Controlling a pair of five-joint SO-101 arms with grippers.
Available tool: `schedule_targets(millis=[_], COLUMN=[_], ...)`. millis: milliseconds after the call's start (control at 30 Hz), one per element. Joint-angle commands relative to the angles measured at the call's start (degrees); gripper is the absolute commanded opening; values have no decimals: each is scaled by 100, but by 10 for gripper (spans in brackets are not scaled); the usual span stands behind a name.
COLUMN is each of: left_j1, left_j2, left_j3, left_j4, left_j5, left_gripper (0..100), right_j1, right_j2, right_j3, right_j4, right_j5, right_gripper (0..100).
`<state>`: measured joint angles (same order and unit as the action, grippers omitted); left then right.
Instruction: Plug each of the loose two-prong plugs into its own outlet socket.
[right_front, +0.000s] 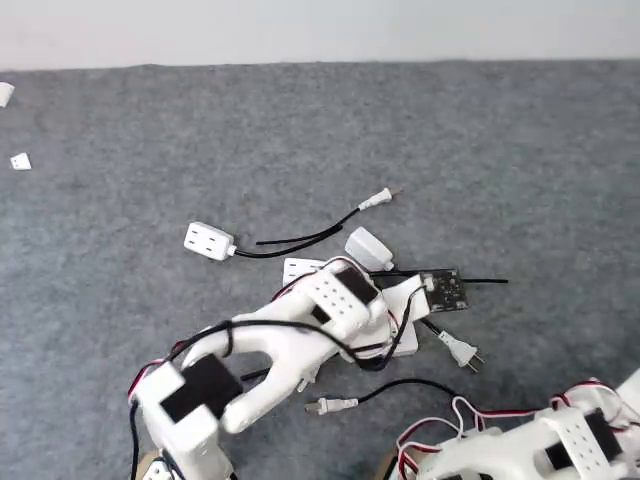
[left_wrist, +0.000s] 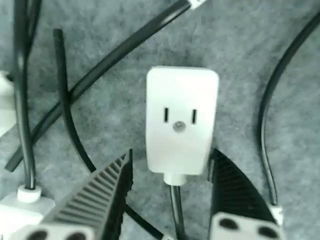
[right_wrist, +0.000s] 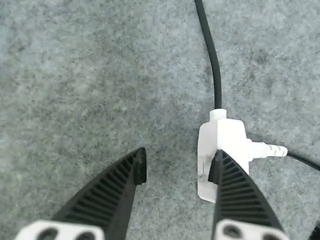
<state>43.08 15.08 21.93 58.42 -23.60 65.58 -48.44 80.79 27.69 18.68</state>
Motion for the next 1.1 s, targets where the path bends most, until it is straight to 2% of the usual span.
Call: schedule_targets(millis=[0,167,367,467,667,833,1067], left_j1=[-18,132,492,686,905,905,413], left_j2=[360,563,554,554,369,-651,-2989], left_j3=[-673,-884,-884,-866,-892,-549,1130], left_j4=[431,642,633,668,624,624,255], left_j5=[62,53,79,123,1081,1934,2541], left_gripper=[223,167,7,13,13,13,13], right_j1=[22,22,-207,-215,-224,-224,-242], right_j2=[22,-22,-22,-22,-22,-22,-22], right_j3=[-35,114,220,220,211,211,202], right_j4=[-84,-136,-136,-136,-136,-136,-136], right_j5=[35,26,26,26,26,26,35], right_gripper=[198,198,198,198,197,197,197])
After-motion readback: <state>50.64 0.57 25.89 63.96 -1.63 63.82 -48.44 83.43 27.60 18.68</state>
